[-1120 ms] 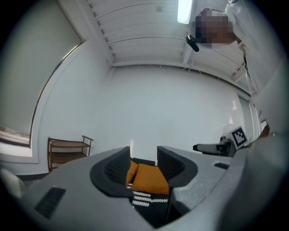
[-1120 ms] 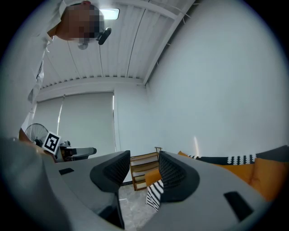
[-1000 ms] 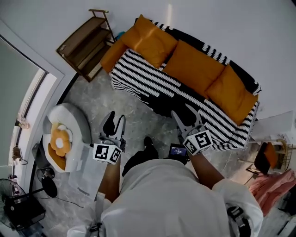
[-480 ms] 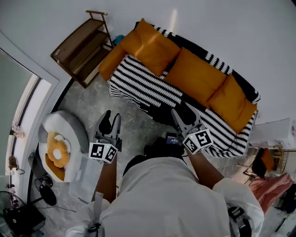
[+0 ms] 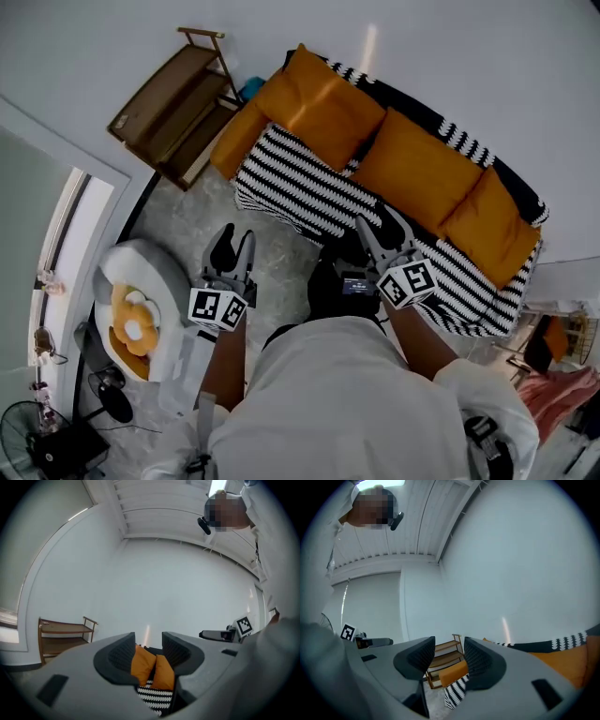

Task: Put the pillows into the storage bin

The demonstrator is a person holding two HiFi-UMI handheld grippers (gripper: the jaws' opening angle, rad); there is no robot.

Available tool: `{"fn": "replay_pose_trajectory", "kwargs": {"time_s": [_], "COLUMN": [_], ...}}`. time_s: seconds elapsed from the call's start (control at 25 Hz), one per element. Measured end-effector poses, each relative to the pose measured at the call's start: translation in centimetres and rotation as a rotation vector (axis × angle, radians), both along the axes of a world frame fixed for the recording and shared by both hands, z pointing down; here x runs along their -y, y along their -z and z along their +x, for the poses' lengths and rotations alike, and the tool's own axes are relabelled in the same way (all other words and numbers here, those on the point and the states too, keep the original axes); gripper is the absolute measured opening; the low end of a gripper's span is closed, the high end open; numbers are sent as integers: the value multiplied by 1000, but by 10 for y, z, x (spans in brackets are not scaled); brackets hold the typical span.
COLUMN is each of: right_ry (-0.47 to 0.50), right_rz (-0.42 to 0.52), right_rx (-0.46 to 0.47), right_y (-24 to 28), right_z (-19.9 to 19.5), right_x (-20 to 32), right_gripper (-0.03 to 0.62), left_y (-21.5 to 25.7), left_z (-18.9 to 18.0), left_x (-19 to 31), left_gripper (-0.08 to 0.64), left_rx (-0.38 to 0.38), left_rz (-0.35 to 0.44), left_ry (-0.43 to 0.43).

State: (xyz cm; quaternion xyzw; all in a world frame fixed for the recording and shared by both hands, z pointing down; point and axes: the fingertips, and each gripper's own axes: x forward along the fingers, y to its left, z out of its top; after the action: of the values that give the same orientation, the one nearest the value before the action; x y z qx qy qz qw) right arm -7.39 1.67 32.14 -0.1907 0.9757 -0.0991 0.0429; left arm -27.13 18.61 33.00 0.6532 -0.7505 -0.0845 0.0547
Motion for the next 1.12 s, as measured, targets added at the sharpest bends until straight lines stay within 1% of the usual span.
{"fn": "replay_pose_trajectory", "kwargs": {"time_s": [0.12, 0.24, 0.32, 0.44, 0.52, 0.64, 0.76, 0.92, 1.12], "right_ry": [6, 0, -2, -4, -12, -36, -75, -163, -281], "right_rz": [-9, -40, -65, -97, -124, -175, -247, -337, -443], "right_rx": [2, -8, -15, -27, -29, -10, -27, -23, -19], "right_y": [-2, -7, -13, -21, -27, -37, -61, -92, -135], "right_z": [-24, -45, -60, -81, -93, -104, -113, -120, -129], "right_x": [36, 75, 102, 143, 165, 196, 228, 264, 314], "right_gripper": [210, 210, 210, 210, 210, 210, 210, 210, 210], "left_y": [-1, -1, 3, 1, -5, -12, -12, -19, -45], "left_z": [-28, -55, -73, -101, -113, -123, -139, -169, -211], "left_x": [32, 70, 100, 145, 169, 203, 237, 278, 349], "left_gripper": [173, 175, 179, 179, 181, 185, 193, 198, 212], "left_rx": [-13, -84, -84, -81, -86, -82, -69, -16, 51], "left_rz": [-22, -22, -28, -50, -77, -132, -178, -269, -374], "left_ry": [10, 3, -7, 2, -6, -81, -144, -201, -299]}}
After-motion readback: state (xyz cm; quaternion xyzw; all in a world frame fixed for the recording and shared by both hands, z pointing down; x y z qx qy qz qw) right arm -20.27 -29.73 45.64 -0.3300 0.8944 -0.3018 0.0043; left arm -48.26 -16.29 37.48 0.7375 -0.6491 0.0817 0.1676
